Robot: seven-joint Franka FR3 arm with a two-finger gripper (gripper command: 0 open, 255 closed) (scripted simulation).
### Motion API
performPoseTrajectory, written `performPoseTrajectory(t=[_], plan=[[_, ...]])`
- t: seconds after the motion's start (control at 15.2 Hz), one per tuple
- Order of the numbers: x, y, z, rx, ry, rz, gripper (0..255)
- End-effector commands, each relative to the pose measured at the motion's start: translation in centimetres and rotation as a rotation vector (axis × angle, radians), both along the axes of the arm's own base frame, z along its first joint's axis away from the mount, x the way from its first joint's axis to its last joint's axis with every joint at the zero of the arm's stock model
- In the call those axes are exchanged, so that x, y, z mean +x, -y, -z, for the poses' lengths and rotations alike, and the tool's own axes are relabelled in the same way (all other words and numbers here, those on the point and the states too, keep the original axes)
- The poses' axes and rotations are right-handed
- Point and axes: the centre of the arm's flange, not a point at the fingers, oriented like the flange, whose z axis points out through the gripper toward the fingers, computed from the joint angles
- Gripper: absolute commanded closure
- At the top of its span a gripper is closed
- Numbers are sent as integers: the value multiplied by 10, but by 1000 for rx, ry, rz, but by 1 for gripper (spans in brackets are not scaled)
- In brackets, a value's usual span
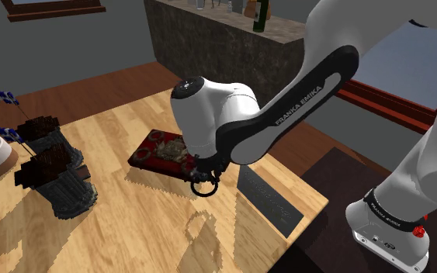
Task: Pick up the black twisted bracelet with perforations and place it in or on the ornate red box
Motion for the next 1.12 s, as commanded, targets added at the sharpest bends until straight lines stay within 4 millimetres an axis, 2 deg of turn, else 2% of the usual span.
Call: performPoseTrajectory(t=[0.0,0.66,1.06], plan=[[1,1,-11,0,0,0,255],[1,1,-62,0,0,0,255],[80,0,-67,0,0,0,255]])
